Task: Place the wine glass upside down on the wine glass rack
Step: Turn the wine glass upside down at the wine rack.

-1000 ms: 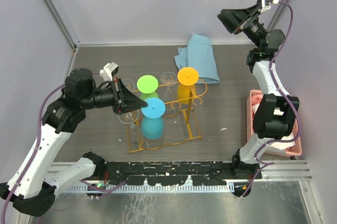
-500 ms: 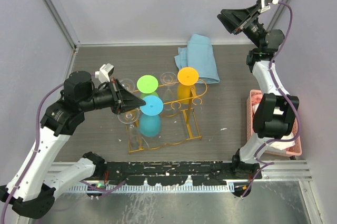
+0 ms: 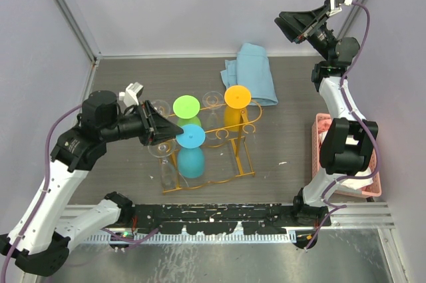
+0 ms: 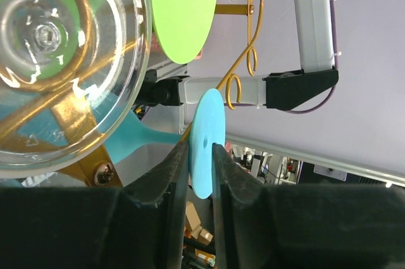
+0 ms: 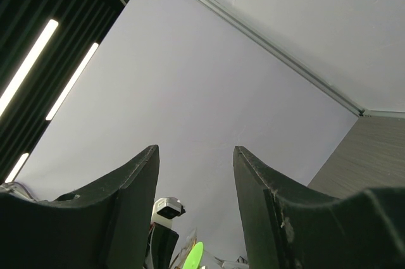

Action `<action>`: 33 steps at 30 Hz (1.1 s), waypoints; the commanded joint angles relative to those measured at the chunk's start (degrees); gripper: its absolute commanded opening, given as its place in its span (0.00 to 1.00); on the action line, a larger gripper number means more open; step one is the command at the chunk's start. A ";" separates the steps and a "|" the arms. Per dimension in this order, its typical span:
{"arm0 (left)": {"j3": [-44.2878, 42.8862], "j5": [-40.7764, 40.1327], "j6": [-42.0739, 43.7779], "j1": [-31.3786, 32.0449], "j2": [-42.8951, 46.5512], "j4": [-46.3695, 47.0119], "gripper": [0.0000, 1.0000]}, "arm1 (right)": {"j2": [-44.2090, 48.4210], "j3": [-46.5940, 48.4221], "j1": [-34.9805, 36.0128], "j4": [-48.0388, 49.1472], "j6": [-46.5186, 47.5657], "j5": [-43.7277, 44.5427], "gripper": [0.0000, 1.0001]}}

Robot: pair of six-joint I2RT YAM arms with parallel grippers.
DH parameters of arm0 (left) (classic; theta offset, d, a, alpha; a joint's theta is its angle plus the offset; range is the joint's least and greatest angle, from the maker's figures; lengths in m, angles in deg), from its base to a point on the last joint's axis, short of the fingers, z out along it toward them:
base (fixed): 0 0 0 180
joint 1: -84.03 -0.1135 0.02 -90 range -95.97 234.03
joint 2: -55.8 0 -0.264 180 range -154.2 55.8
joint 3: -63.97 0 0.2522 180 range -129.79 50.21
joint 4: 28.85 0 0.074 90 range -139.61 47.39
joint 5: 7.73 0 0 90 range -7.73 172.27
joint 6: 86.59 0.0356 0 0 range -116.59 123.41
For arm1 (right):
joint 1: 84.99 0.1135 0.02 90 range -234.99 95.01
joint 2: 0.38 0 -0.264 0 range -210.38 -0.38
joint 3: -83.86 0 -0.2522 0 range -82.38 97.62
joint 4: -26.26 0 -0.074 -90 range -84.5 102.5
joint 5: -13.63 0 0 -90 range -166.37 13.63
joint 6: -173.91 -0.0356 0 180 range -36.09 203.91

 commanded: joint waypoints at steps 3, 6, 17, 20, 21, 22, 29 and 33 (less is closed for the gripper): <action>-2.48 -0.70 0.96 0.25 0.97 1.11 0.32 | 0.56 1.68 -0.33 3.33 -0.12 0.88 0.56; -2.84 -0.15 0.73 0.25 1.00 1.28 0.34 | 0.48 1.65 -0.31 3.42 -0.24 0.85 0.56; -5.88 -1.53 1.68 0.25 1.44 -2.56 0.38 | 0.48 1.53 -0.31 3.61 -0.41 1.02 0.56; -6.05 -2.26 2.05 0.25 1.50 -4.13 0.38 | 0.43 1.48 -0.32 3.70 -0.45 1.12 0.56; -6.21 -2.39 2.12 0.25 1.43 -4.18 0.37 | 0.39 1.51 -0.33 3.78 -0.53 1.13 0.56; -6.51 -2.67 2.26 0.25 1.49 -4.40 0.37 | 0.45 1.49 -0.34 3.79 -0.60 1.11 0.56; -8.00 -4.13 3.43 0.25 1.45 -5.97 0.37 | 0.65 1.40 -0.31 3.87 -0.67 1.19 0.56; -8.19 -4.51 3.52 0.25 1.43 -5.76 0.38 | 0.65 1.44 -0.31 3.87 -0.71 1.24 0.56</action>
